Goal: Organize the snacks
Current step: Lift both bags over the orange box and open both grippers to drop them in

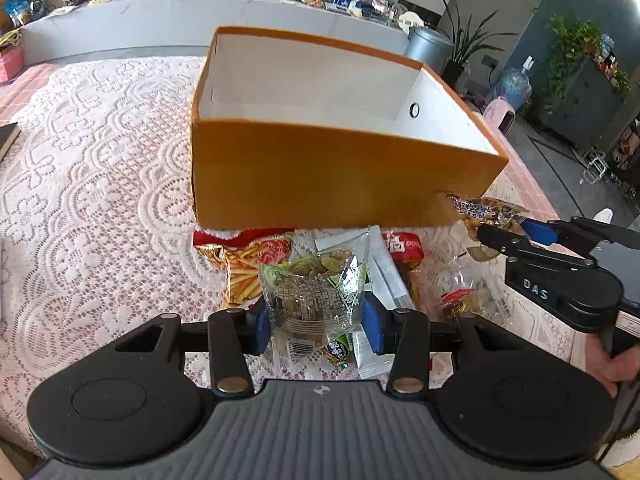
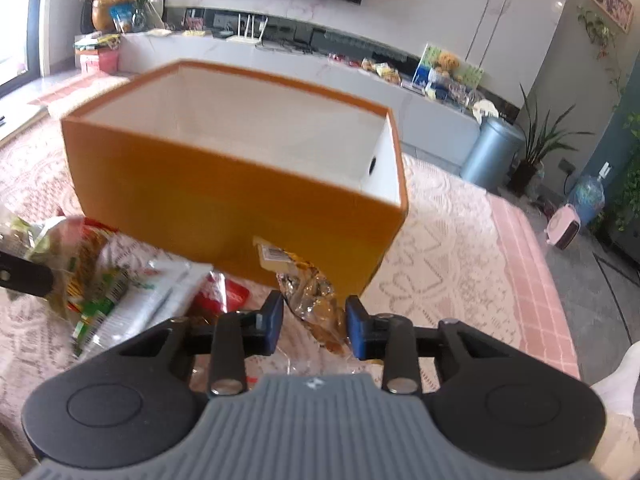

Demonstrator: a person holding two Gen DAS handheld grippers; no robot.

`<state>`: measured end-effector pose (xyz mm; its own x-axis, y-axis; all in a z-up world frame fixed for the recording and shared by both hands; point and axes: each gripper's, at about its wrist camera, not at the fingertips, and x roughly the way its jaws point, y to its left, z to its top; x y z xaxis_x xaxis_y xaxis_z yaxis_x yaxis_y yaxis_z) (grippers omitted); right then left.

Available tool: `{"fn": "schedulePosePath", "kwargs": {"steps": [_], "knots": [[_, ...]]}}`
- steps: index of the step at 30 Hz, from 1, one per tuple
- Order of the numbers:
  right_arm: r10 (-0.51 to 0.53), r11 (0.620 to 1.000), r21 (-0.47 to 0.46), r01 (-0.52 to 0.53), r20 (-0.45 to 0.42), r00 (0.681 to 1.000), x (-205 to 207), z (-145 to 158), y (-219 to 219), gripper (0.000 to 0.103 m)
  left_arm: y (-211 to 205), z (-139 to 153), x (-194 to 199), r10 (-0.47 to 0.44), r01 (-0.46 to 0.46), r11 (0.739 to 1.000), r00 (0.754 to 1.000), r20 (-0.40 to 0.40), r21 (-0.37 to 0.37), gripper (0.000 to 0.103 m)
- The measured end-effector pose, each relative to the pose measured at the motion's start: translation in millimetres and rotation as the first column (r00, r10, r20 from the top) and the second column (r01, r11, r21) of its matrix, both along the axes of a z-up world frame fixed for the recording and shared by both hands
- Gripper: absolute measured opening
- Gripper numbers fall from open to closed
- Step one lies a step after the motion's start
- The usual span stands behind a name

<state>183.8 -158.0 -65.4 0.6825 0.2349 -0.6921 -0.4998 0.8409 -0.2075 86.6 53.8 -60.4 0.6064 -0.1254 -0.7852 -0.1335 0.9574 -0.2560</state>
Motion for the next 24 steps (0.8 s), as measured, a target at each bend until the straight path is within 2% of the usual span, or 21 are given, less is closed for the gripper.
{"fn": "schedulePosePath", "kwargs": {"steps": [12, 19, 24], "knots": [[0.057, 0.988, 0.143, -0.064, 0.052, 0.997, -30, 64, 0, 0.03, 4, 38, -10, 0.021, -0.023, 1.0, 0.995, 0.099, 0.018, 0.051], [0.08, 0.97, 0.221, -0.097, 0.086, 0.993, -36, 101, 4, 0.029, 0, 77, -2, -0.003, -0.01, 0.998, 0.978, 0.21, 0.057, 0.051], [0.083, 0.969, 0.224, -0.109, 0.122, 0.989, -28, 120, 13, 0.029, -4, 96, 15, -0.017, -0.003, 0.997, 0.964, 0.266, 0.076, 0.051]]}}
